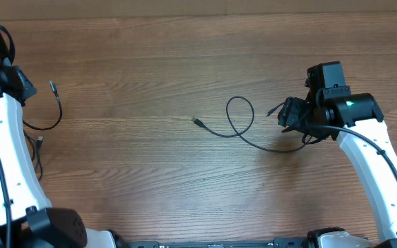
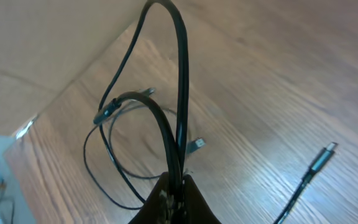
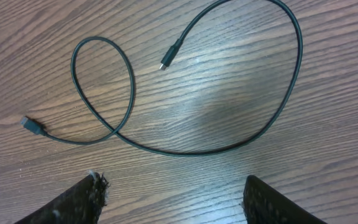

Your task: Untangle cables

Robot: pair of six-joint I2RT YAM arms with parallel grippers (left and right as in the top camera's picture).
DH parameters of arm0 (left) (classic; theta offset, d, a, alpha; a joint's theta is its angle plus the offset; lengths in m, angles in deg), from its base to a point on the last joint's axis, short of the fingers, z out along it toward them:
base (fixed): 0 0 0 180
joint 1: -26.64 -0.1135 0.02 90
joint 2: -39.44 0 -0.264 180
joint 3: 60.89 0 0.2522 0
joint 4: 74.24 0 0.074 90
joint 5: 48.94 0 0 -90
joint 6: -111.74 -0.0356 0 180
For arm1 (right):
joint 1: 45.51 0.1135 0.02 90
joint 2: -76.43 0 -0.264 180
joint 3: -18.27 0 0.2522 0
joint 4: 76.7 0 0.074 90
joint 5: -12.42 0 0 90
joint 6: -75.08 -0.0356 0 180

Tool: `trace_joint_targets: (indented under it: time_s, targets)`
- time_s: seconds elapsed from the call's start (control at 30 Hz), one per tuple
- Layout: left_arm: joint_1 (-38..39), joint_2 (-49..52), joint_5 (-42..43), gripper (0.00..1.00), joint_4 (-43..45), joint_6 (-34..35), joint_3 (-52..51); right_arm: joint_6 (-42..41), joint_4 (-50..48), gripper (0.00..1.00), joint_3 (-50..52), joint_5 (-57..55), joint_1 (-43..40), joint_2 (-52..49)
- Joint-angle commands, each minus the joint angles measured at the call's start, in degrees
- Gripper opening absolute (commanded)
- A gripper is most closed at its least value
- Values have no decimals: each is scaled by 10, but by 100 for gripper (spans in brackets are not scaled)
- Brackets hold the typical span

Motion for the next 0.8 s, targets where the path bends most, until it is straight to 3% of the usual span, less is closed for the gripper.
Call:
trace_joint_targets:
  time_s: [0.0, 0.2, 0.23, 0.3, 0.33, 0.6, 0.77]
  targets:
    - [-22, 30, -21, 4, 0, 38, 14, 0, -3, 69, -10, 2, -1, 0]
    - [-41, 60, -10, 4, 0, 50, 14, 0, -1, 69, -10, 2, -1, 0]
    - [-44, 60, 6, 13, 1, 50, 14, 0, -1, 69, -10, 2, -1, 0]
    - [-47, 59, 42, 76, 5, 50, 14, 0, 0, 69, -10, 2, -1, 0]
    - [-47, 59, 60, 99, 5, 50, 15, 0, 1, 69, -10, 2, -1, 0]
    - [-23, 59, 342, 100, 20, 50, 14, 0, 13, 73, -9, 2, -1, 0]
    - [38, 59, 403, 100, 26, 45, 14, 0, 12, 85, -9, 5, -1, 0]
